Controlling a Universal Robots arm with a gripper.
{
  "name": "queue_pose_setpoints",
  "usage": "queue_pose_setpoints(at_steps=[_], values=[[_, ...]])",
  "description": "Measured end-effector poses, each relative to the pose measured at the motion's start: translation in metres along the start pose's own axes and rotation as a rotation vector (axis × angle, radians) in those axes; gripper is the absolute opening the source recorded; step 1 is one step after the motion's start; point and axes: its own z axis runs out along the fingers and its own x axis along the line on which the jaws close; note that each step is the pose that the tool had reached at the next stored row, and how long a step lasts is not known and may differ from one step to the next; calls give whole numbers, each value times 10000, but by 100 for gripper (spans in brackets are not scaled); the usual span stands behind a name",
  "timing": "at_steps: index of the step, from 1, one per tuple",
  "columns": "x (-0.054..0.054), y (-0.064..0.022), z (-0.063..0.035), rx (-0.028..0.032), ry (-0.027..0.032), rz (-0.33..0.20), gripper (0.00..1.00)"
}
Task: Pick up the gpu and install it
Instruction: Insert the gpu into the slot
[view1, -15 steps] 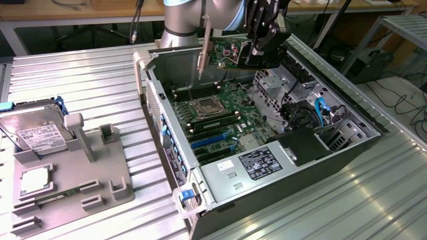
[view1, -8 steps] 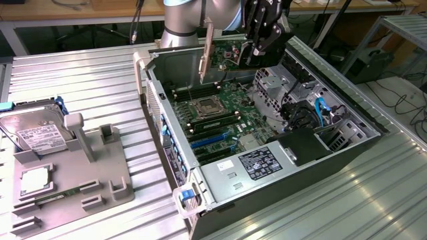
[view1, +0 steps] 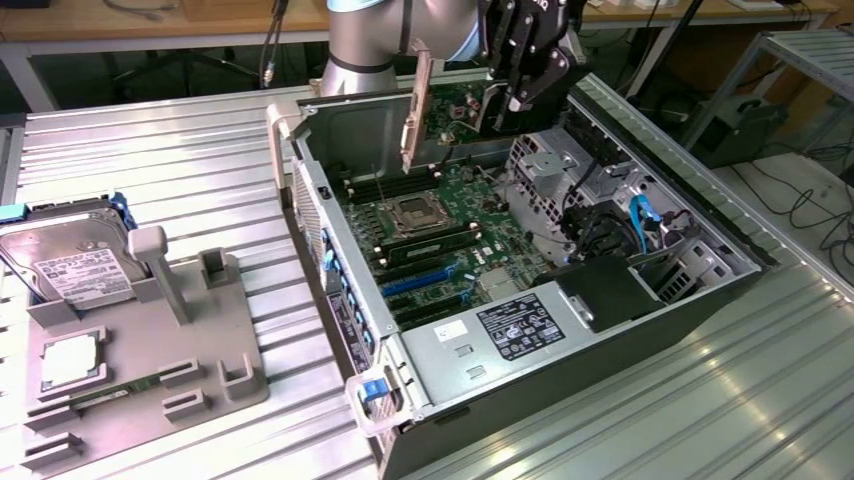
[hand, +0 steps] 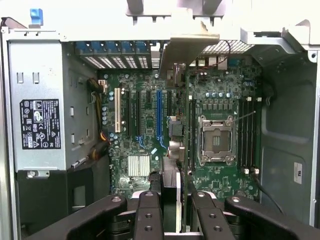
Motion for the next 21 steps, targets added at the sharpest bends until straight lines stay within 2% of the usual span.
queue_pose_setpoints(at_steps=[9, 21], values=[[0, 0, 4, 0, 2, -18, 27], [0, -2, 92, 10, 9, -146, 27]])
